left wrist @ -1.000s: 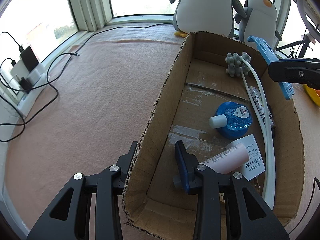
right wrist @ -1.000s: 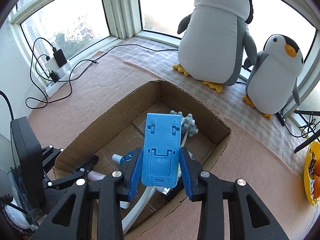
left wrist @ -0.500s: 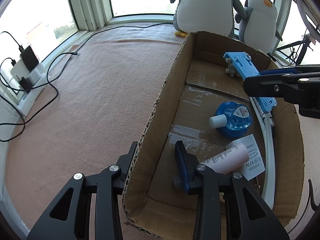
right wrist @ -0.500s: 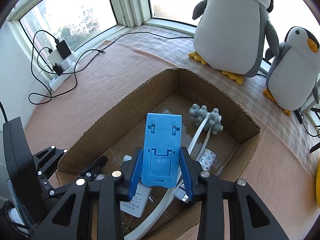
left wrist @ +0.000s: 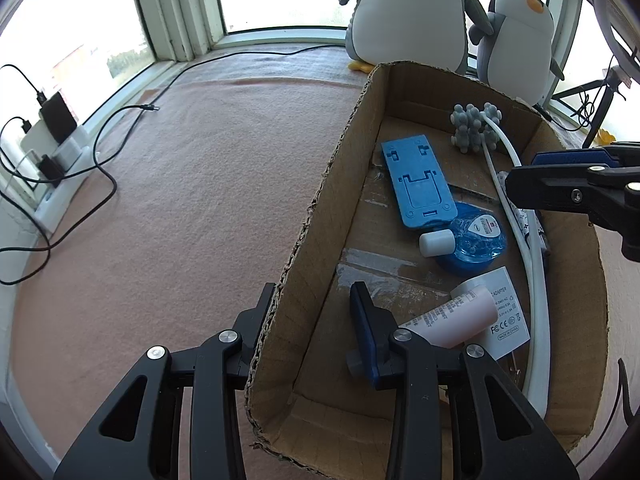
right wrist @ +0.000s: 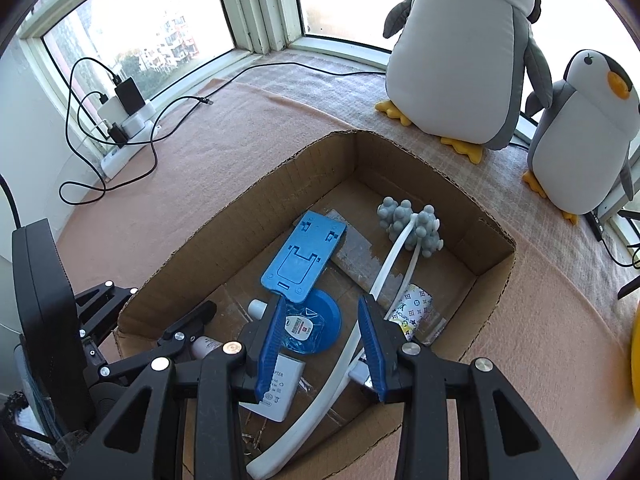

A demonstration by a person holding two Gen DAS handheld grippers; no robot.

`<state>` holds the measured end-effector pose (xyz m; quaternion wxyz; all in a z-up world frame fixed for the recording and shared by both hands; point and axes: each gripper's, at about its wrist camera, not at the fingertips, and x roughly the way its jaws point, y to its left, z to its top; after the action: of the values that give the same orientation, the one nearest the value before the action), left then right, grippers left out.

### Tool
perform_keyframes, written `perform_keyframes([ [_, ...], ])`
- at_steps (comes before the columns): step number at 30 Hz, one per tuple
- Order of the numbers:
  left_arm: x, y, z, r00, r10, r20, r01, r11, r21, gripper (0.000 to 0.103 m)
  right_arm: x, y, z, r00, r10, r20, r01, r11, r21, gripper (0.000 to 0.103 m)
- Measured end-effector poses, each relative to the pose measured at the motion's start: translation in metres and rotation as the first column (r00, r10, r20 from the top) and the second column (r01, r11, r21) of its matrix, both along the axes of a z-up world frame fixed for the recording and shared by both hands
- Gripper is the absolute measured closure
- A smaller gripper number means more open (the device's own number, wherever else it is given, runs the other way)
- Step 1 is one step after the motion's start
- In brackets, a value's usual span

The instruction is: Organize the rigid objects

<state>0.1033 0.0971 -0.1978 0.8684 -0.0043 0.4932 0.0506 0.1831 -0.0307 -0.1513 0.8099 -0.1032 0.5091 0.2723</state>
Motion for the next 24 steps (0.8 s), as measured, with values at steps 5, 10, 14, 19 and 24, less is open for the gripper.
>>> perform_keyframes([
  [5, 0.000, 0.000, 0.001, 1.000, -0.002, -0.005, 0.002, 1.000, 0.008, 0.068, -0.014, -0.008, 0.005, 1.000, 0.003, 0.021, -0.002, 1.000, -0.005, 0.060],
  [10, -0.002, 0.001, 0.004, 1.000, 0.011, -0.013, -0.011, 1.000, 0.015, 0.068, -0.027, -0.019, 0.012, 0.999, -0.015, 0.041, 0.015, 1.000, 0.001, 0.051],
  [14, -0.008, 0.000, 0.015, 1.000, 0.004, 0.007, -0.004, 0.999, 0.045, 0.048, -0.038, -0.029, 0.017, 0.998, -0.037, 0.057, 0.036, 0.999, 0.016, 0.050],
  [19, -0.022, -0.002, 0.041, 0.999, 0.005, 0.047, -0.007, 0.999, 0.045, 0.042, -0.053, -0.043, 0.029, 0.995, -0.068, 0.077, 0.065, 0.997, 0.040, 0.047],
  [24, -0.040, -0.009, 0.068, 0.996, -0.016, 0.085, 0.014, 1.000, 0.026, 0.033, -0.070, -0.062, 0.043, 0.989, -0.116, 0.091, 0.108, 0.990, 0.090, 0.046],
])
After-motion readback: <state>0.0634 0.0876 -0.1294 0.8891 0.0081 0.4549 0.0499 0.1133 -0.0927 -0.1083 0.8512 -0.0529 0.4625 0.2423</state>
